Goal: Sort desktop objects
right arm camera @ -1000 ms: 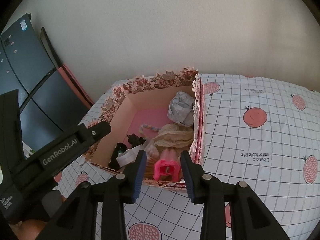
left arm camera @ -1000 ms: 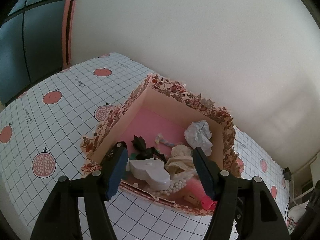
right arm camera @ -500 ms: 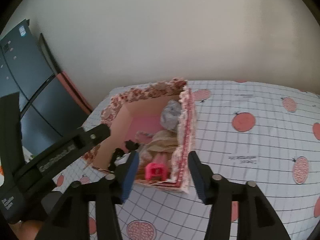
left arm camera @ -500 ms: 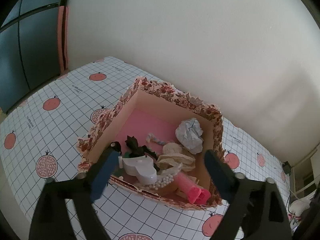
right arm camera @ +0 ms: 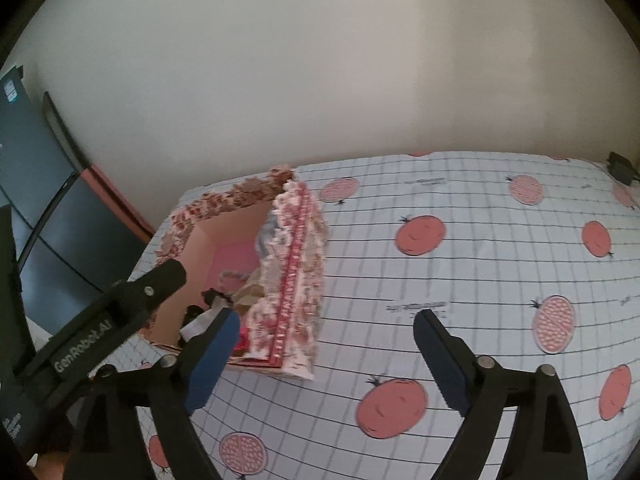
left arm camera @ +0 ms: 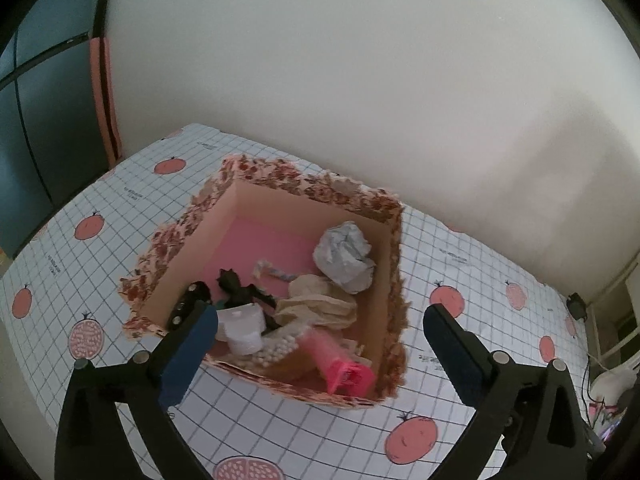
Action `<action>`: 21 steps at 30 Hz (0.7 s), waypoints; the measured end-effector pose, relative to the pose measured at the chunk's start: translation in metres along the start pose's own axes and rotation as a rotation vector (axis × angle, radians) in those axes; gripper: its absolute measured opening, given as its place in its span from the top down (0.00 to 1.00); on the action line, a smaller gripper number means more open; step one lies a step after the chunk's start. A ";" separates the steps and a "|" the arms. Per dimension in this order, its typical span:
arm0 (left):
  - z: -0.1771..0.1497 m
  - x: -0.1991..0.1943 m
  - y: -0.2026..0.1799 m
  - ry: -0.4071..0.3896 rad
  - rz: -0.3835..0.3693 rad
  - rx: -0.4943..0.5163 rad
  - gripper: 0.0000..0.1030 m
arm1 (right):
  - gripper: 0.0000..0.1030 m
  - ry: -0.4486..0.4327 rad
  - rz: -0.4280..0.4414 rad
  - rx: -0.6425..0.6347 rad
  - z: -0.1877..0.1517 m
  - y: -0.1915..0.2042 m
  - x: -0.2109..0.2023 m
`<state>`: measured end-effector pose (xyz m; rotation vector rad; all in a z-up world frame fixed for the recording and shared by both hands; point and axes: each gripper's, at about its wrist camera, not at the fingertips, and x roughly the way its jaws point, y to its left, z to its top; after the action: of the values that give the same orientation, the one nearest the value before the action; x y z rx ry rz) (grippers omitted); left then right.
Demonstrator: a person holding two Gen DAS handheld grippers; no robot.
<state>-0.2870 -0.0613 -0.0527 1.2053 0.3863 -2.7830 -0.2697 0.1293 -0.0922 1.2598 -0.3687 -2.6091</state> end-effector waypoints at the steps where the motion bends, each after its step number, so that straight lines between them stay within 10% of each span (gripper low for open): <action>1: 0.000 -0.001 -0.003 0.000 -0.006 -0.002 0.00 | 0.07 0.001 -0.005 0.002 0.001 -0.004 -0.003; 21: -0.021 -0.005 -0.069 0.061 -0.041 0.118 0.00 | 0.00 -0.015 -0.054 0.037 0.005 -0.066 -0.049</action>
<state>-0.2809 0.0107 -0.0490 1.3237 0.2572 -2.8456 -0.2494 0.2072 -0.0741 1.2805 -0.3924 -2.6700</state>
